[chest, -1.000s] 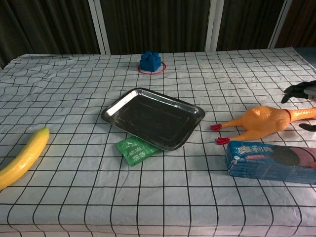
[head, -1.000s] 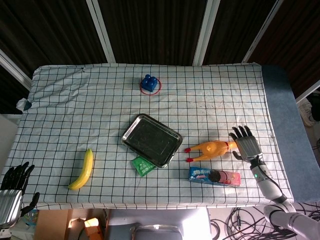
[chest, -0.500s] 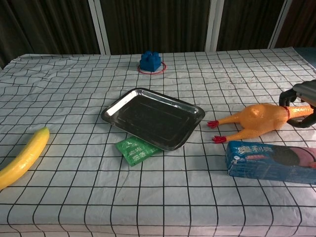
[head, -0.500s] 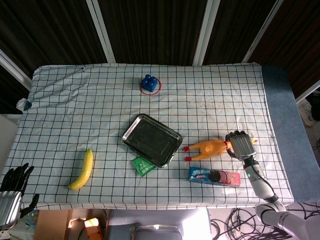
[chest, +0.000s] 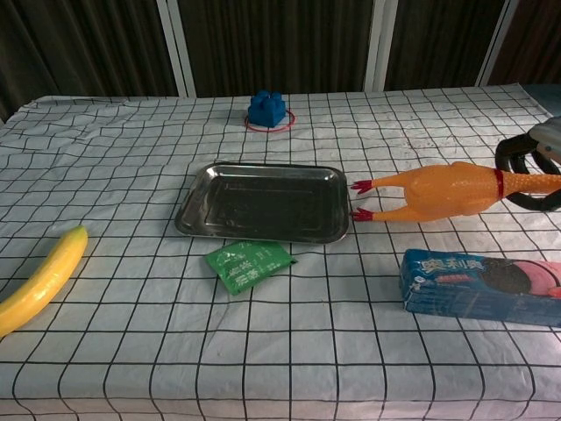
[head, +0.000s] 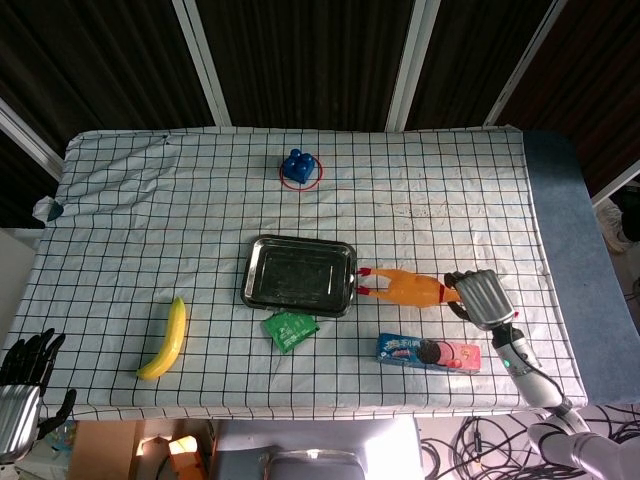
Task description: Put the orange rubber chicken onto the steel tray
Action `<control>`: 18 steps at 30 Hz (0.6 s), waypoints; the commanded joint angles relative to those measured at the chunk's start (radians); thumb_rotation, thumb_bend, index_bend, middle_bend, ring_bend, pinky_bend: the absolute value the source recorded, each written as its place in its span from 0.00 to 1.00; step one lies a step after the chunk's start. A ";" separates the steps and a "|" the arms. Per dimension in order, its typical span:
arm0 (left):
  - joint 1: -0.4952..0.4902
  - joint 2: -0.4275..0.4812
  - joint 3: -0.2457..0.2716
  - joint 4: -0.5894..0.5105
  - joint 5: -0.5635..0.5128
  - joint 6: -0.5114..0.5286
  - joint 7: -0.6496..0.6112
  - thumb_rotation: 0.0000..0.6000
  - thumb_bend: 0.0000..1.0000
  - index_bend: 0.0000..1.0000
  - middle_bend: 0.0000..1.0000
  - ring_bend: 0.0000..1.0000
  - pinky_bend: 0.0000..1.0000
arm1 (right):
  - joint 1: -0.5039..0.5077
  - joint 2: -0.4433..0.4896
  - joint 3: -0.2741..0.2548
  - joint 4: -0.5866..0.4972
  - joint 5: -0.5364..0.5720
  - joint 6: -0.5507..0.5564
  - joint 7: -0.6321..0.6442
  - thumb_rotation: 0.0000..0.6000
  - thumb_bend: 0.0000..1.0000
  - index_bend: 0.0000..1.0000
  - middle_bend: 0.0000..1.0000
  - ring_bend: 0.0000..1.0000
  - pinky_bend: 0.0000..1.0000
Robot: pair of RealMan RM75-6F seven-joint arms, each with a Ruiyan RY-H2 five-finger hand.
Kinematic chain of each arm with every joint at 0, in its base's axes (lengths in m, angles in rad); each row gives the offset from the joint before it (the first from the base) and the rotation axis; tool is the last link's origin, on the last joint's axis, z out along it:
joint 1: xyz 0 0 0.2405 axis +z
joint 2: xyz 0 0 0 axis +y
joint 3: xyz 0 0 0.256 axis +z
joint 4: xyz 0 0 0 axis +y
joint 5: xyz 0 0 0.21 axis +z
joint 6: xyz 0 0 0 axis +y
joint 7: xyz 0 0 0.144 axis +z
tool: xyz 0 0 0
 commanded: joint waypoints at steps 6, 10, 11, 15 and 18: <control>-0.018 0.005 0.018 0.026 0.070 0.014 -0.085 1.00 0.37 0.00 0.00 0.00 0.00 | -0.022 0.146 -0.018 -0.202 -0.072 0.107 -0.005 1.00 0.53 0.99 0.75 0.76 0.80; -0.044 0.007 0.026 0.044 0.106 0.002 -0.144 1.00 0.35 0.00 0.00 0.00 0.00 | -0.014 0.207 -0.006 -0.329 -0.092 0.125 -0.048 1.00 0.53 0.99 0.75 0.76 0.80; -0.054 0.011 0.027 0.045 0.115 -0.002 -0.161 1.00 0.34 0.00 0.00 0.00 0.00 | -0.010 0.224 -0.001 -0.371 -0.098 0.130 -0.066 1.00 0.53 0.99 0.75 0.76 0.80; -0.077 0.019 0.027 0.047 0.140 -0.004 -0.206 1.00 0.33 0.00 0.00 0.00 0.00 | 0.004 0.255 0.014 -0.466 -0.107 0.125 -0.099 1.00 0.53 0.99 0.75 0.76 0.80; -0.088 0.023 0.026 0.044 0.151 -0.005 -0.227 1.00 0.33 0.00 0.00 0.00 0.00 | 0.021 0.260 0.030 -0.514 -0.120 0.125 -0.105 1.00 0.53 0.99 0.75 0.76 0.80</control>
